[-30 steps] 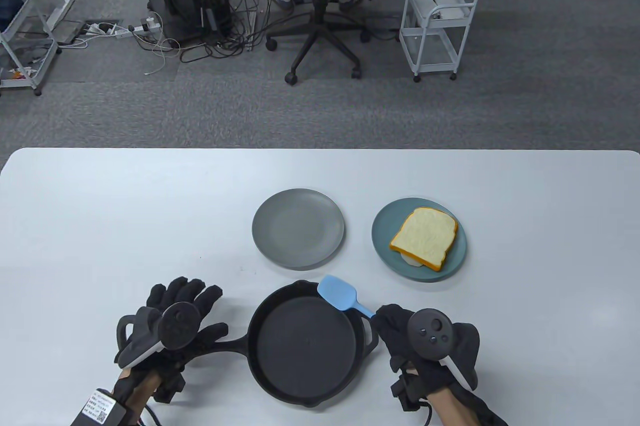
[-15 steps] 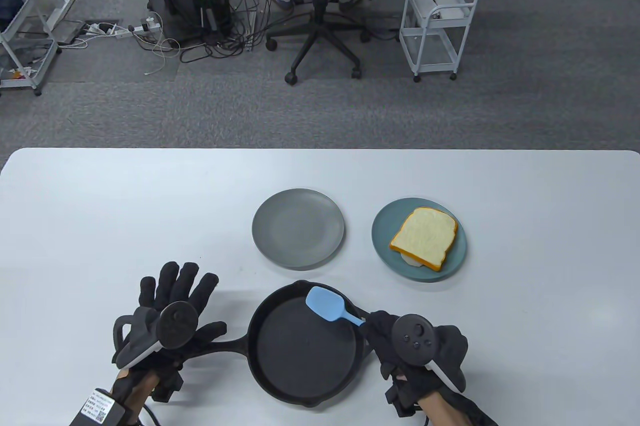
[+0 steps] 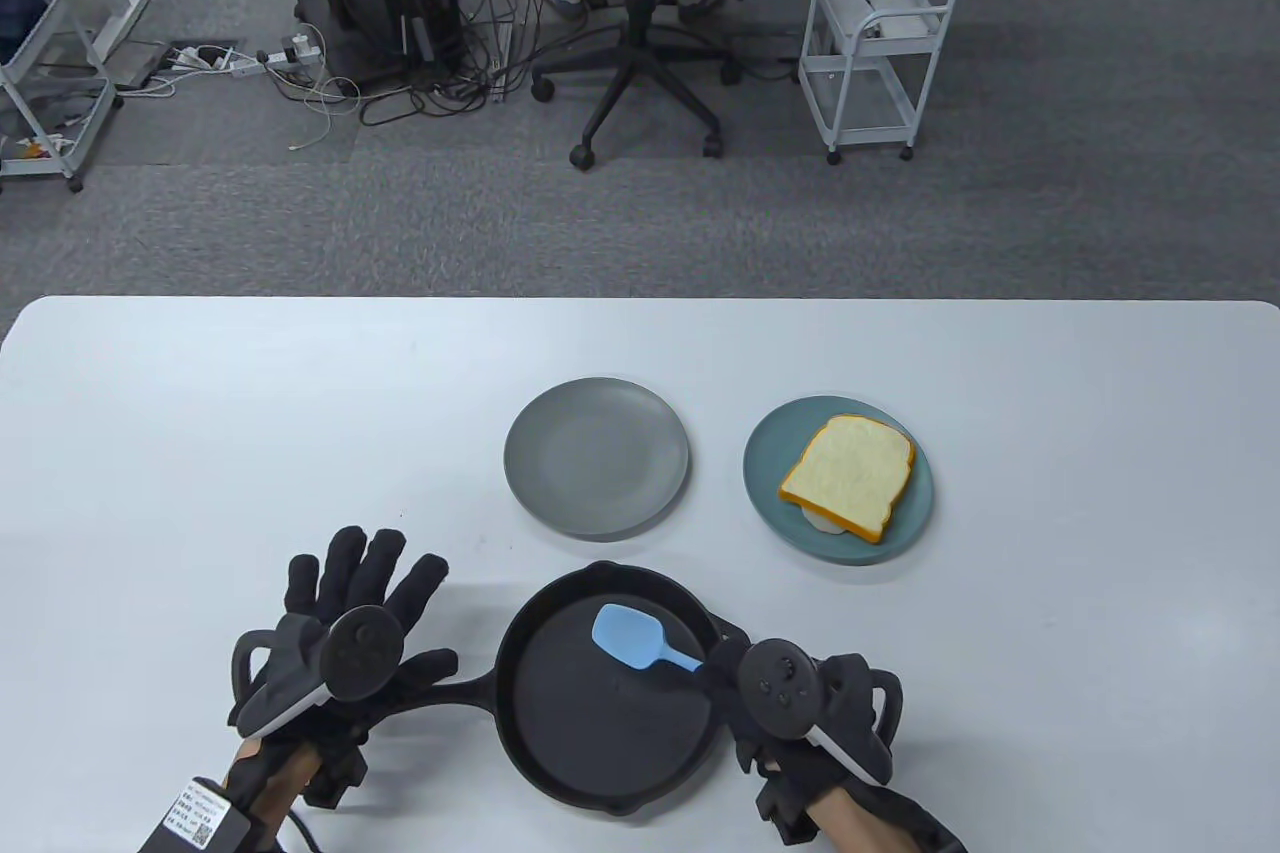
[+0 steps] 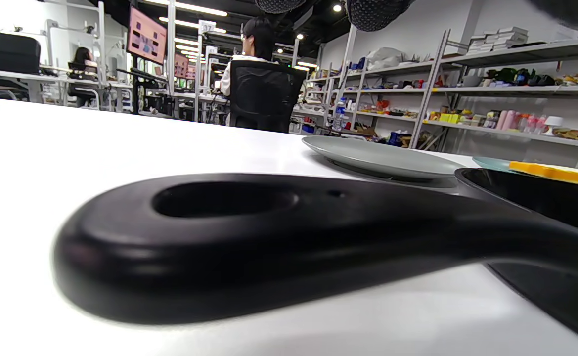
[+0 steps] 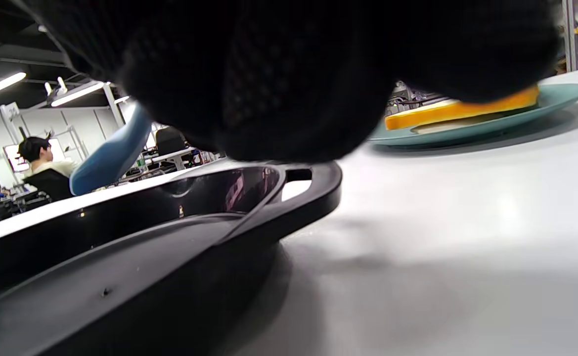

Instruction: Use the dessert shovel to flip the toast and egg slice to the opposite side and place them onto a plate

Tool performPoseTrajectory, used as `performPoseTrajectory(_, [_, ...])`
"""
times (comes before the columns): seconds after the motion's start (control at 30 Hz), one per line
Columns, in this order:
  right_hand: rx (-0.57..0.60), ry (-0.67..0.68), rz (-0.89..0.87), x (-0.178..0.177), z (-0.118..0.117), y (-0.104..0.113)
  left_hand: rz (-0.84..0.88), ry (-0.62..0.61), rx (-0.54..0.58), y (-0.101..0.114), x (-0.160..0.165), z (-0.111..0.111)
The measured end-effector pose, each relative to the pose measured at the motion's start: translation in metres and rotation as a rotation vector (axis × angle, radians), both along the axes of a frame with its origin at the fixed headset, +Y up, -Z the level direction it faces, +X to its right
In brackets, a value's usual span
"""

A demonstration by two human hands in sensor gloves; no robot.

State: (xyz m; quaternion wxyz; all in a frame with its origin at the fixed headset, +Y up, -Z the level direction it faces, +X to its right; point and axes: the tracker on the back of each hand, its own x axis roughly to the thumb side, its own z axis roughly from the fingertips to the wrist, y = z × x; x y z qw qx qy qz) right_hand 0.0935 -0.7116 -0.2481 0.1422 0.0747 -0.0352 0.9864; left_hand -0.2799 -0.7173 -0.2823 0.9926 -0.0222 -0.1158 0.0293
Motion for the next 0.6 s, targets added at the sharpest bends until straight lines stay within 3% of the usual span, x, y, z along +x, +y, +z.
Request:
performPoseTrajectory(0.33, [0.037,0.069,0.271,-0.035,0.007,-0.008,-0.035,-0.01,-0.013,-0.003,0.005,0.001])
performPoseTrajectory(0.6, [0.053,0.046,0.436,-0.043,0.014,-0.008,-0.059,-0.016,-0.03,-0.006,0.008,0.0])
